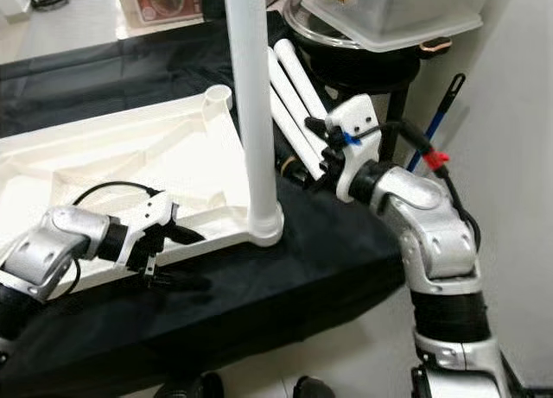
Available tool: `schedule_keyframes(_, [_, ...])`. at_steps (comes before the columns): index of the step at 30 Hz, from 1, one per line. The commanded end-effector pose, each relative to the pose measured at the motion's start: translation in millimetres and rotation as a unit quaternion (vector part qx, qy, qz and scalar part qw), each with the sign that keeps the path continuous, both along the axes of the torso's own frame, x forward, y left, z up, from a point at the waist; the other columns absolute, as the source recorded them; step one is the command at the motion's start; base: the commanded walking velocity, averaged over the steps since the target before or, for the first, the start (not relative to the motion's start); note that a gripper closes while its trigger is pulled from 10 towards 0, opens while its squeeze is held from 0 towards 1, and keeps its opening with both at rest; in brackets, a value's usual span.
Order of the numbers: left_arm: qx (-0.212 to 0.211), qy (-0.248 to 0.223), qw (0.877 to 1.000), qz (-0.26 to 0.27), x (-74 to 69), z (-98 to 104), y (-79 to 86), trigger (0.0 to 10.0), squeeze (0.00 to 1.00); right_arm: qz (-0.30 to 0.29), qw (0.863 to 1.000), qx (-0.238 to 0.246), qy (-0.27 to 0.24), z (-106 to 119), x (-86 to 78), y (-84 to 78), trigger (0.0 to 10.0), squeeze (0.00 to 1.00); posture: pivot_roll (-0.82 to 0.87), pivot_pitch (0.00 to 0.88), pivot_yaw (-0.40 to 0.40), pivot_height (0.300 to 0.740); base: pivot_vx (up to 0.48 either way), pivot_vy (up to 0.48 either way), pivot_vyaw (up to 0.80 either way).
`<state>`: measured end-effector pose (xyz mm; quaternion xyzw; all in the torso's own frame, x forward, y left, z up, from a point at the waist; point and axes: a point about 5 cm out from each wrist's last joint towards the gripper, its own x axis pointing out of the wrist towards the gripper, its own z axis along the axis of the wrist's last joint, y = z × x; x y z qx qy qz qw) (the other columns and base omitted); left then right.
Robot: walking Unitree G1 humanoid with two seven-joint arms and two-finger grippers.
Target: Building children table
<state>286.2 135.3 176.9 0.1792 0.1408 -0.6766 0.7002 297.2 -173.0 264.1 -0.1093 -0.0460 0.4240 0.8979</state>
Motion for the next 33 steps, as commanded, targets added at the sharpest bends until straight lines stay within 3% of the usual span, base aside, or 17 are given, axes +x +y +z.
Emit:
schedule_keyframes(1, [-0.003, 0.006, 1.000, 0.006, -4.5, -1.2, 2.8, 10.0, 0.00, 0.026, 1.000, -0.011, 0.003, -0.2, -4.3, -1.4, 10.0, 0.00, -0.02, 0.176, 0.036, 0.740, 0.000, 0.000, 0.00])
schedule_keyframes(4, [-0.011, -0.036, 0.997, 0.062, 0.5, 3.6, 8.9, 10.0, 0.00, -0.029, 0.999, -0.038, -0.019, 14.5, 5.7, -31.1, 10.0, 0.00, -0.03, 0.177, 0.032, 0.740, 0.000, 0.000, 0.00])
schedule_keyframes(5, [-0.011, -0.036, 0.997, 0.062, 0.5, 3.6, 8.9, 10.0, 0.00, -0.029, 0.999, -0.038, -0.019, 14.5, 5.7, -31.1, 10.0, 0.00, -0.03, 0.177, 0.032, 0.740, 0.000, 0.000, 0.00])
schedule_keyframes(6, [-0.027, -0.060, 0.990, 0.121, 9.1, 7.6, 13.0, 10.0, 0.00, -0.054, 0.997, -0.043, -0.028, 20.2, 10.1, -40.3, 10.0, 0.00, -0.02, 0.178, 0.026, 0.740, 0.000, 0.000, 0.00])
schedule_keyframes(8, [-0.037, -0.069, 0.986, 0.150, 13.2, 9.9, 14.5, 10.0, 0.00, -0.064, 0.996, -0.046, -0.031, 21.8, 11.8, -43.4, 10.0, 0.00, -0.02, 0.178, 0.026, 0.740, 0.000, 0.000, 0.00])
schedule_keyframes(9, [-0.056, -0.073, 0.981, 0.172, 16.2, 13.3, 14.7, 10.0, 1.00, -0.067, 0.996, -0.047, -0.032, 22.3, 12.6, -45.7, 10.0, 0.00, -0.02, 0.178, 0.025, 0.740, 0.000, 0.000, 0.00])
schedule_keyframes(14, [-0.087, -0.069, 0.977, 0.182, 12.9, 23.1, 13.2, 10.0, 1.00, -0.042, 0.998, -0.045, -0.023, 21.1, 8.5, -46.2, 10.0, 0.00, -0.02, 0.178, 0.024, 0.740, 0.000, 0.000, 0.00])
schedule_keyframes(16, [-0.116, -0.070, 0.979, 0.155, 3.9, 36.0, 15.7, 10.0, 1.00, 0.029, 0.999, -0.041, 0.001, 18.2, -3.4, -41.6, 10.0, 0.00, -0.03, 0.178, 0.021, 0.740, 0.000, 0.000, 0.00])
schedule_keyframes(18, [-0.125, -0.068, 0.979, 0.146, 0.7, 40.1, 16.7, 10.0, 1.00, 0.052, 0.998, -0.040, 0.009, 17.3, -7.2, -40.4, 10.0, 0.00, -0.03, 0.178, 0.020, 0.740, 0.000, 0.000, 0.00])
schedule_keyframes(19, [-0.138, -0.068, 0.978, 0.137, -4.0, 47.8, 23.6, 10.0, 1.00, 0.081, 0.996, -0.045, 0.020, 15.8, -11.2, -40.3, 10.0, 0.00, -0.03, 0.176, 0.018, 0.740, 0.000, 0.000, 0.00])
schedule_keyframes(23, [-0.161, -0.073, 0.974, 0.141, -7.3, 59.7, 36.5, 10.0, 1.00, 0.103, 0.993, -0.043, 0.026, 16.3, -12.5, -39.6, 10.0, 0.00, -0.03, 0.175, 0.016, 0.740, 0.000, 0.000, 0.00])
schedule_keyframes(24, [-0.198, -0.085, 0.963, 0.160, -10.0, 73.4, 49.3, 10.0, 1.00, 0.131, 0.990, -0.034, 0.031, 16.2, -12.6, -33.5, 10.0, 0.00, -0.03, 0.174, 0.014, 0.740, 0.000, 0.000, 0.00])
schedule_keyframes(26, [-0.198, -0.085, 0.963, 0.160, -10.0, 73.4, 49.3, 10.0, 1.00, 0.131, 0.990, -0.034, 0.031, 16.2, -12.6, -33.5, 10.0, 0.00, -0.03, 0.174, 0.014, 0.740, 0.000, 0.000, 0.00])
schedule_keyframes(27, [-0.221, -0.094, 0.954, 0.177, -9.9, 80.6, 55.8, 10.0, 0.56, 0.141, 0.989, -0.030, 0.030, 15.0, -11.4, -27.3, 10.0, 0.00, -0.03, 0.172, 0.012, 0.740, 0.000, 0.000, 0.00])
schedule_keyframes(28, [-0.240, -0.105, 0.947, 0.186, -10.3, 86.2, 59.7, 10.0, 0.00, 0.148, 0.988, -0.027, 0.028, 13.4, -9.9, -21.0, 10.0, 0.00, -0.03, 0.170, 0.012, 0.740, 0.000, 0.000, 0.00])
schedule_keyframes(30, [-0.286, -0.119, 0.932, 0.188, -13.4, 96.7, 60.1, 10.0, 0.00, 0.157, 0.987, -0.009, 0.015, 10.1, -3.3, -0.4, 10.0, 0.00, -0.03, 0.166, 0.010, 0.740, 0.000, 0.000, 0.00])
schedule_keyframes(33, [-0.319, -0.117, 0.926, 0.164, -21.1, 103.3, 58.2, 10.0, 0.00, 0.147, 0.989, 0.009, 0.004, 5.1, 9.0, 24.6, 10.0, 0.00, -0.03, 0.163, 0.005, 0.740, 0.000, 0.000, 0.00])
